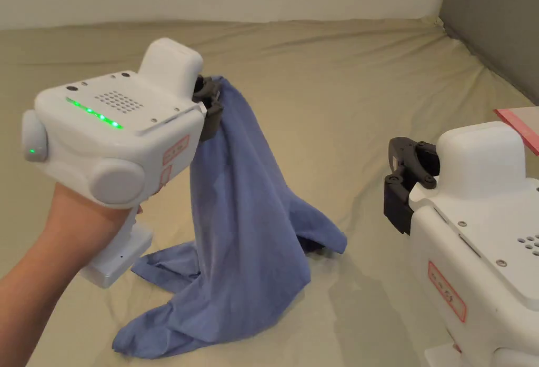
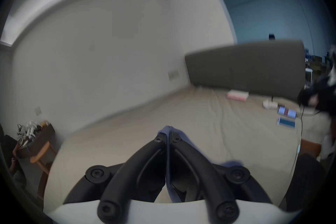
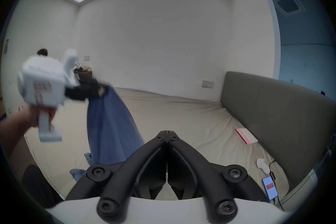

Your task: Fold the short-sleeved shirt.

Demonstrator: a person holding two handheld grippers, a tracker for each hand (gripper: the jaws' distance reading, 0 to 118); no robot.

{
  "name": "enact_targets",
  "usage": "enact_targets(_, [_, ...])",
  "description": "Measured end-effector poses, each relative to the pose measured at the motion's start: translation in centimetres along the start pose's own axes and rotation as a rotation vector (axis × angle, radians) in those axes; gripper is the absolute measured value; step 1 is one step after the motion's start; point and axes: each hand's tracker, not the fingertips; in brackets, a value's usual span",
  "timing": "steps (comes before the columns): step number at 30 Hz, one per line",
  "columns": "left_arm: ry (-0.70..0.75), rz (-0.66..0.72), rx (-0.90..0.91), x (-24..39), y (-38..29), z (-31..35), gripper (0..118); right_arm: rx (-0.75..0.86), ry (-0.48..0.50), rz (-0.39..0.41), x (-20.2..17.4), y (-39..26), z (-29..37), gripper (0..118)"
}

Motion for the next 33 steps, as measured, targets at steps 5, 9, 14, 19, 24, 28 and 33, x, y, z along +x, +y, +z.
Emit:
enact_targets(5, [0.043, -0.058, -0.324, 4.3, -10.3, -7.6, 0, -0.070, -0.021, -0.016, 1.4, -2.4, -1.6, 2])
enact_targets(9, [-0.026, 0.129, -0.515, 5.1, -16.3, -10.4, 0, -0.116, -0.017, -0.014, 1.7, -3.5, -2.8, 2])
enact_targets(14, [-0.023, 0.297, -0.510, 3.5, -18.1, -9.0, 21, -0.141, -0.002, 0.003, 0.9, -3.5, -3.4, 2])
enact_targets(19, [0.024, 0.364, -0.299, 0.6, -14.8, -2.0, 112, -0.121, 0.017, 0.034, -0.4, -2.1, -3.2, 2])
enact_targets(24, [0.145, 0.321, -0.063, -1.8, -8.6, 6.6, 113, -0.034, 0.041, 0.068, -2.4, 1.0, -2.4, 2])
enact_targets(28, [0.248, 0.272, 0.128, -2.1, -4.6, 13.7, 78, 0.060, 0.066, 0.090, -4.6, 3.6, -0.9, 2])
enact_targets(33, [0.379, 0.234, 0.182, -0.2, -3.2, 18.5, 17, 0.133, 0.073, 0.117, -7.8, 5.2, 1.0, 2])
